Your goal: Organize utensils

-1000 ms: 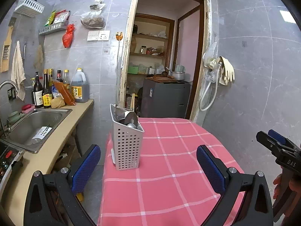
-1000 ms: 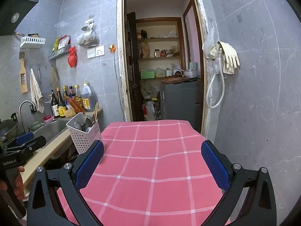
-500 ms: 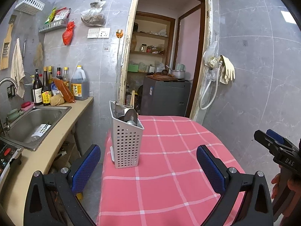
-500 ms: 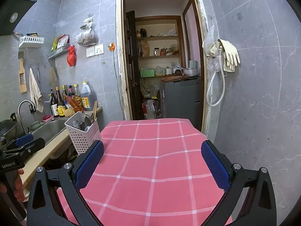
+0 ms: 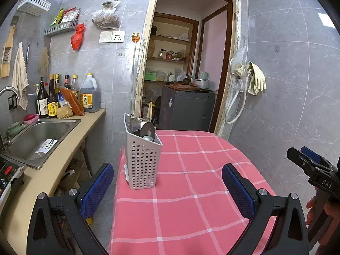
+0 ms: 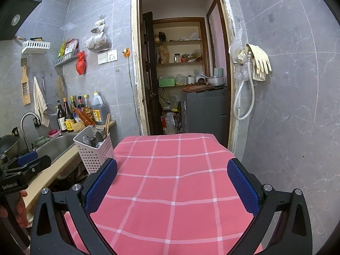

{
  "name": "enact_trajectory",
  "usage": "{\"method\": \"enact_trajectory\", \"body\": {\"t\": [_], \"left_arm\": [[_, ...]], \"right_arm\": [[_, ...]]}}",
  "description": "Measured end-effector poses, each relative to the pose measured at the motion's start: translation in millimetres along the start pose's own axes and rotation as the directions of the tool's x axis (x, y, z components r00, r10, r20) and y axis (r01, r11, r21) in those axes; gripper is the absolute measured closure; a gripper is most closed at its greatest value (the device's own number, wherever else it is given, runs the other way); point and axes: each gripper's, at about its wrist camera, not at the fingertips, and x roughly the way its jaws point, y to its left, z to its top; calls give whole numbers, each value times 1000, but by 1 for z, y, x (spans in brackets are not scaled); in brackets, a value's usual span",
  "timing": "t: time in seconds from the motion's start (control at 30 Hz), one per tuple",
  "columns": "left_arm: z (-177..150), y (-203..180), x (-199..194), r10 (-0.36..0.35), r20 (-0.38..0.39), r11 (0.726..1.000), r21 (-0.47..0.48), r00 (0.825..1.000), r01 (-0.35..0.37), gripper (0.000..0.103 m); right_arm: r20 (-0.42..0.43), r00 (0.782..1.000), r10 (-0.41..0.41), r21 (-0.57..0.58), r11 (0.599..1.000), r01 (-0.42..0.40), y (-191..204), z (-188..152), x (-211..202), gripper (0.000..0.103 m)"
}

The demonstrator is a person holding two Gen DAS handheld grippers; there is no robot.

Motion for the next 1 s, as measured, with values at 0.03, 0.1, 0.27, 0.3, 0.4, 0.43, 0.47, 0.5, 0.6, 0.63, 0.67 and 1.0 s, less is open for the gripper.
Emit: {"method": "enact_trajectory", "body": {"t": [0.03, 0.1, 0.27, 0.3, 0.4, 0.43, 0.47, 0.5, 0.6, 0.63, 0.67, 1.0], "left_arm": [[0, 0, 0, 0, 0, 1000, 0, 1000, 0, 0], [0, 0, 0, 0, 0, 1000, 1, 1000, 0, 0], [-1, 1, 0, 2, 0, 1000, -3, 1000, -2, 0], [-1, 1, 0, 2, 0, 1000, -3, 1000, -2, 0], [-2, 1, 1, 1, 0, 1000, -3, 1000, -1, 0], [-1, 1, 1, 1, 0, 1000, -3, 1000, -1, 0], [-1, 1, 0, 1, -1, 1000, -2, 1000, -1, 0], [-1, 1, 0, 1, -1, 1000, -2, 1000, -1, 0], [-1, 0, 0, 2, 1, 1000, -3, 1000, -2, 0], [-1, 0, 0, 2, 1, 1000, -3, 1000, -2, 0], [-1, 0, 0, 2, 0, 1000, -3, 1000, -2, 0], [-1, 0, 0, 3, -1, 1000, -4, 1000, -3, 0]], "right_arm": [[0, 1000, 1, 1, 1000, -1, 0, 0, 0, 1], [-1, 1000, -2, 1, 1000, 2, 0, 0, 0, 1], [-4, 1000, -1, 0, 1000, 1, 0, 1, 1, 1], [-4, 1000, -1, 0, 1000, 1, 0, 0, 1, 1], [-5, 1000, -1, 0, 1000, 1, 0, 0, 0, 1], [-4, 1000, -2, -1, 1000, 2, 0, 0, 0, 1], [-4, 1000, -2, 0, 1000, 2, 0, 0, 0, 1], [-4, 1000, -2, 1, 1000, 2, 0, 0, 0, 1], [-4, 1000, -2, 2, 1000, 2, -1, -1, 0, 1], [-3, 1000, -3, 1, 1000, 3, -1, -1, 0, 1], [-3, 1000, -4, 0, 1000, 4, -1, -1, 1, 1], [-8, 1000, -2, 4, 1000, 2, -2, -3, 1, 1]]}}
